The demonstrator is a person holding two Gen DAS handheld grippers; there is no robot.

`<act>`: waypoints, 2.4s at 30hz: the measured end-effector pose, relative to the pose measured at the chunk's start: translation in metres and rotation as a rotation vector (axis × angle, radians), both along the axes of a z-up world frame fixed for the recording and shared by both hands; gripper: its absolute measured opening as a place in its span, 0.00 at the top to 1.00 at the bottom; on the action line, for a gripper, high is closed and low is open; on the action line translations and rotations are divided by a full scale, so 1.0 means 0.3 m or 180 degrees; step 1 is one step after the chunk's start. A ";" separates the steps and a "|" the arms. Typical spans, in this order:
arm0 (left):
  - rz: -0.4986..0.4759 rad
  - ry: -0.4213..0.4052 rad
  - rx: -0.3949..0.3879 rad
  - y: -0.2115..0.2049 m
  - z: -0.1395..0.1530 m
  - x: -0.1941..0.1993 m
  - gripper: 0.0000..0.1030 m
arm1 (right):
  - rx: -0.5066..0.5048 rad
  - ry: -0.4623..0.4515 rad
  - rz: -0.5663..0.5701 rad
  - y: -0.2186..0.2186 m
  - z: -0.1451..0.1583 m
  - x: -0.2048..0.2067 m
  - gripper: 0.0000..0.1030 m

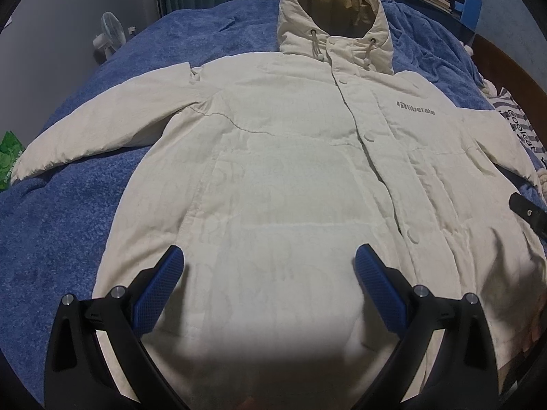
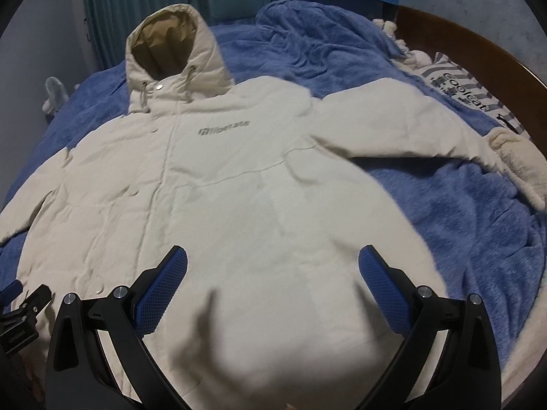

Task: Fold large clothes
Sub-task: 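Grasp a jacket sleeve with the right gripper and fold it across the body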

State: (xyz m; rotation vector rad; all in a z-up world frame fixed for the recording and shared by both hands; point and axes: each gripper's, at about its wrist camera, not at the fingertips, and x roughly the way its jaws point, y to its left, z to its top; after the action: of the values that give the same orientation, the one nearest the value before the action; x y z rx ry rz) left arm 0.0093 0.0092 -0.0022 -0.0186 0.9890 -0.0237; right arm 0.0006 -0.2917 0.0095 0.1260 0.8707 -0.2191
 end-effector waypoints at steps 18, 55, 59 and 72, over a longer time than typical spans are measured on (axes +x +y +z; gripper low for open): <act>-0.0090 -0.0206 -0.0063 -0.021 0.074 0.203 0.08 | 0.1048 0.0036 -0.0801 -0.635 -0.054 0.242 0.06; -0.0316 -0.0027 0.0108 -0.067 -0.140 0.235 0.08 | 0.1559 -0.1512 -0.0960 -0.907 0.189 0.295 0.84; -0.0321 -0.0025 0.0144 -0.072 -0.143 0.235 0.08 | 0.1486 -0.1541 -0.0487 -0.716 0.292 0.315 0.84; -0.0322 -0.0009 0.0175 -0.073 -0.157 0.236 0.07 | 0.1466 -0.0608 0.0592 -0.083 0.141 0.494 0.83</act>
State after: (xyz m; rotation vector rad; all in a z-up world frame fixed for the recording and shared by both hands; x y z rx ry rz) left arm 0.0800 -0.0127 -0.0492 0.0817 0.9869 -0.0892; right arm 0.1488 -0.3166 0.0519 0.4850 0.7249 0.1694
